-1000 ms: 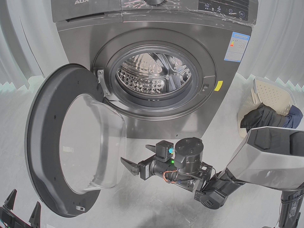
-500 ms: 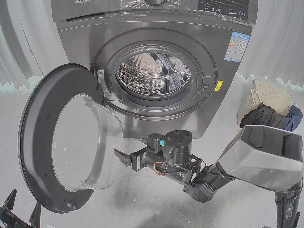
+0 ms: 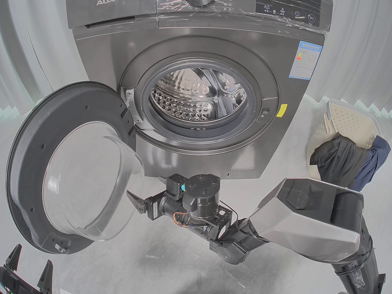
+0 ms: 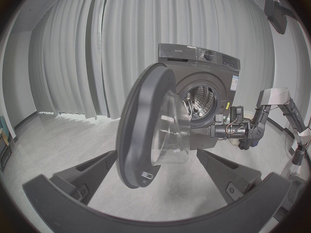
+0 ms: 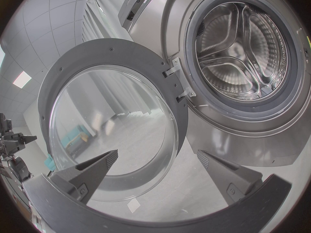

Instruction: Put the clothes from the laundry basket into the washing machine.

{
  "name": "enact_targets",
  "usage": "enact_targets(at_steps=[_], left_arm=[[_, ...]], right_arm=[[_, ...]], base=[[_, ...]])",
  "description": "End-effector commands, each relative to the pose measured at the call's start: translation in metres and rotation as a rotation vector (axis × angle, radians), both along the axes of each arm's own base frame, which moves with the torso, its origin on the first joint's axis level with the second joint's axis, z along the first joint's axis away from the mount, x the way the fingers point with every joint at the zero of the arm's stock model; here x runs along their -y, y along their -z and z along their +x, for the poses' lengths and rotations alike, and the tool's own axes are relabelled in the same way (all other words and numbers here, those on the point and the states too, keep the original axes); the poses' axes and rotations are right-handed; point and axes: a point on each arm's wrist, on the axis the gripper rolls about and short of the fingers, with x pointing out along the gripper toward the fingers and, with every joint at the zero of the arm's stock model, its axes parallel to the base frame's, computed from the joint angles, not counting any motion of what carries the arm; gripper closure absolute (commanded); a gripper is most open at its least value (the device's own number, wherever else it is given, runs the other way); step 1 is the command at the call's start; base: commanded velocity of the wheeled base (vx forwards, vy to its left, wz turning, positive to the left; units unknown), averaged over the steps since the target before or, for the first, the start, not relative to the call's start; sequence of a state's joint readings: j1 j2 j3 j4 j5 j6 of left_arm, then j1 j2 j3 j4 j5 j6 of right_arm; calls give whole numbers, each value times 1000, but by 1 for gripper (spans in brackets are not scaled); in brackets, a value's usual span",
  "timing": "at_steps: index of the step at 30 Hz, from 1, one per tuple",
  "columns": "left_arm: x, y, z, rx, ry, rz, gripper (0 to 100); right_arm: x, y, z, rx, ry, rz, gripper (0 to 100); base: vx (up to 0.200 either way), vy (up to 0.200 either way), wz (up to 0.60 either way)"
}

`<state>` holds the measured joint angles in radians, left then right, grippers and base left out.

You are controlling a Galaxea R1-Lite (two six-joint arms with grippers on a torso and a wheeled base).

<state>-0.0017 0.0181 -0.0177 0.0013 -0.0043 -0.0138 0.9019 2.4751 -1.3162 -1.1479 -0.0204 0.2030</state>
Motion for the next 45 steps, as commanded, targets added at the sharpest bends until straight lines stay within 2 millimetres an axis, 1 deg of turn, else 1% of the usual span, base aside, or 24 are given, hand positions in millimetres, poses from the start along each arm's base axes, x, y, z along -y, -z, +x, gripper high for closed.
enact_targets(at_steps=[1, 2, 4, 7, 8, 10, 13, 18, 20, 21, 22, 27, 28, 30, 33, 34, 35, 36, 39, 41, 45], left_arm=[[0, 5, 0, 2, 0, -2, 0], [0, 5, 0, 3, -1, -2, 0], [0, 5, 0, 2, 0, -2, 0], [0, 5, 0, 2, -1, -2, 0], [0, 5, 0, 3, 0, -2, 0], [0, 5, 0, 2, 0, -2, 0], [0, 5, 0, 2, 0, -2, 0], [0, 5, 0, 2, 0, -2, 0], [0, 5, 0, 2, 0, -2, 0], [0, 5, 0, 3, 0, -2, 0], [0, 5, 0, 2, 0, -2, 0], [0, 5, 0, 2, 0, 0, 0], [0, 5, 0, 2, 0, 0, 0], [0, 5, 0, 2, 0, 0, 0], [0, 5, 0, 2, 0, 2, 0], [0, 5, 0, 2, 0, 2, 0], [0, 5, 0, 2, -1, 2, 0], [0, 5, 0, 2, 0, 2, 0], [0, 5, 0, 2, 3, 3, 0], [0, 5, 0, 2, 3, 3, 0], [0, 5, 0, 2, 3, 3, 0]], right_arm=[[6, 1, -1, -9, 9, -12, 0], [13, -11, -5, -5, 12, -7, 0], [26, -26, -15, -10, 15, -15, 0], [47, -43, -23, -1, 33, -19, 0], [61, -55, -30, 2, 44, -20, 0], [83, -69, -43, 6, 63, -30, 0], [107, -81, -56, 2, 91, -35, 0], [166, -102, -86, 5, 163, -36, 0], [176, -105, -91, 10, 180, -35, 0], [194, -111, -97, 37, 213, -41, 0], [207, -114, -102, 54, 238, -47, 0], [262, -131, -124, 132, 374, -26, 0], [276, -135, -132, 154, 412, -16, 0], [299, -136, -148, 180, 479, -5, 0], [323, -129, -165, 189, 564, -9, 0], [323, -129, -165, 189, 564, -9, 0], [334, -121, -178, 190, 610, -14, 0], [340, -117, -185, 190, 631, -16, 0], [348, -106, -201, 188, 666, -26, 0], [352, -106, -207, 193, 687, -24, 0], [361, -102, -226, 188, 732, -35, 0]], base=[[0, 0, 0], [0, 0, 0], [0, 0, 0], [0, 0, 0], [0, 0, 0], [0, 0, 0], [0, 0, 0], [0, 0, 0], [0, 0, 0], [0, 0, 0], [0, 0, 0], [0, 0, 0], [0, 0, 0], [0, 0, 0], [0, 0, 0], [0, 0, 0], [0, 0, 0], [0, 0, 0], [0, 0, 0], [0, 0, 0], [0, 0, 0]])
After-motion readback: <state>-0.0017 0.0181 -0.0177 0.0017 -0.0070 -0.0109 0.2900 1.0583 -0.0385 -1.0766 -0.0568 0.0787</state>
